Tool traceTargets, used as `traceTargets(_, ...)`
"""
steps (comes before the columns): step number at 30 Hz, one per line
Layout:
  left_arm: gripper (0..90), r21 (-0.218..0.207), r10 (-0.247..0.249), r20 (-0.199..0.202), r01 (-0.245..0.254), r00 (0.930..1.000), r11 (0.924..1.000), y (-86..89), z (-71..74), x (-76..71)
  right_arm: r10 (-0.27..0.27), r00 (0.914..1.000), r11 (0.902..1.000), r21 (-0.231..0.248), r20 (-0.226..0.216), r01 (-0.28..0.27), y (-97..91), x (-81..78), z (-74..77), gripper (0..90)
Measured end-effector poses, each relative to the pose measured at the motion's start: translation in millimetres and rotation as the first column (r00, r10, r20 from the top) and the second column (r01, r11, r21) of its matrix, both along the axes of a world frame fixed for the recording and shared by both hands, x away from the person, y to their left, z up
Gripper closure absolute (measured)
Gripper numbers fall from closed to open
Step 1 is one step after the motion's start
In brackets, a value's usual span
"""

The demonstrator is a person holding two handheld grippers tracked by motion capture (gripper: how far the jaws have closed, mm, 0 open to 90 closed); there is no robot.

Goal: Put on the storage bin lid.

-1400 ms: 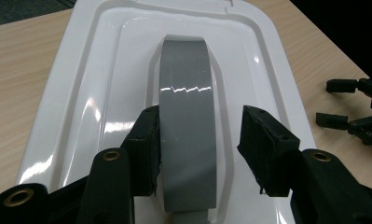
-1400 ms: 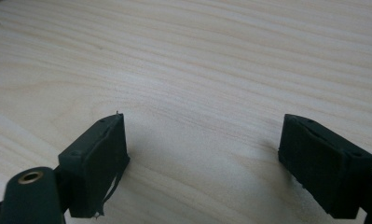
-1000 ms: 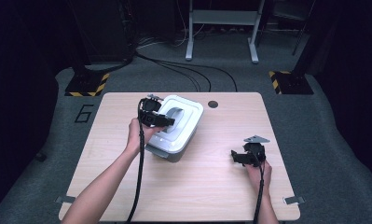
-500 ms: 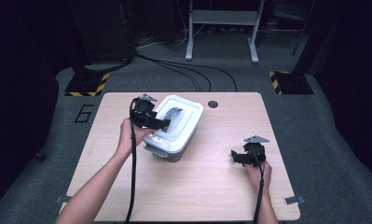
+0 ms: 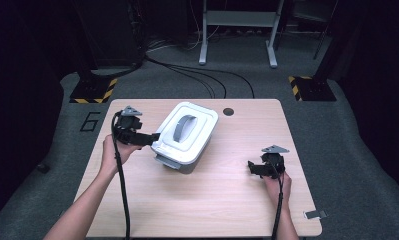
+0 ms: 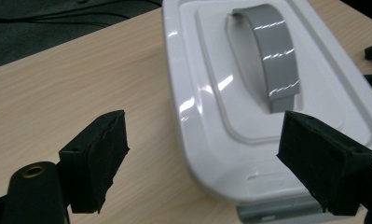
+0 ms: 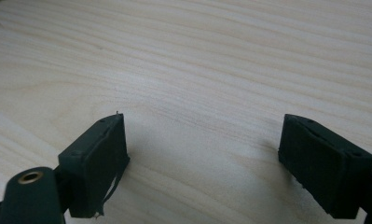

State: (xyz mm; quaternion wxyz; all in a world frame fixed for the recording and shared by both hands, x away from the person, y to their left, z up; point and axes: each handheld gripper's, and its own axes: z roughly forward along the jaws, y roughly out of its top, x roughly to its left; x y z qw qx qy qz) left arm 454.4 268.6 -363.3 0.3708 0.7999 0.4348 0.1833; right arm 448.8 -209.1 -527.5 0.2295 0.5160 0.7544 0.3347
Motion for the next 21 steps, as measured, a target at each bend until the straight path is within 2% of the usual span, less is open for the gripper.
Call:
traceTargets(3, 15.3, 0.034, 0.001, 0.006, -0.001, 1.0000, 0.9994, 14.3, -8.5, -5.8, -0.002, 1.0000, 1.0000, -0.001, 0.000, 0.002, 0.1, -0.1, 0.1, 14.4)
traceTargets(6, 15.1, 0.035, 0.015, 0.006, -0.015, 0.9999, 0.9993, 28.3, -22.4, -10.7, -0.001, 1.0000, 1.0000, -0.002, 0.000, 0.001, 0.0, -0.1, 0.0, 14.4)
traceTargets(9, 14.4, 0.042, 0.032, -0.020, -0.031, 0.9993, 0.9986, 40.7, -39.2, -14.4, -0.002, 1.0000, 1.0000, -0.001, 0.001, 0.002, 0.1, -0.1, 0.0, 14.4)
traceTargets(12, 13.6, 0.020, 0.056, -0.036, -0.055, 0.9978, 0.9983, 50.6, -57.9, -16.9, -0.001, 1.0000, 1.0000, -0.002, 0.001, 0.001, 0.1, -0.1, 0.0, 14.4)
traceTargets(13, 12.8, 0.026, 0.055, -0.055, -0.053, 0.9970, 0.9983, 54.0, -63.1, -17.3, -0.002, 1.0000, 1.0000, -0.002, 0.001, 0.002, 0.1, -0.1, 0.0, 14.4)
traceTargets(18, 10.2, 0.003, 0.090, -0.095, -0.090, 0.9914, 0.9959, 62.8, -93.8, -20.2, -0.002, 1.0000, 1.0000, -0.002, 0.001, 0.002, 0.2, -0.1, 0.0, 14.4)
traceTargets(21, 9.1, 0.010, 0.099, -0.131, -0.099, 0.9864, 0.9951, 67.6, -117.0, -23.3, -0.002, 1.0000, 1.0000, -0.002, 0.001, 0.002, 0.1, -0.1, 0.0, 14.4)
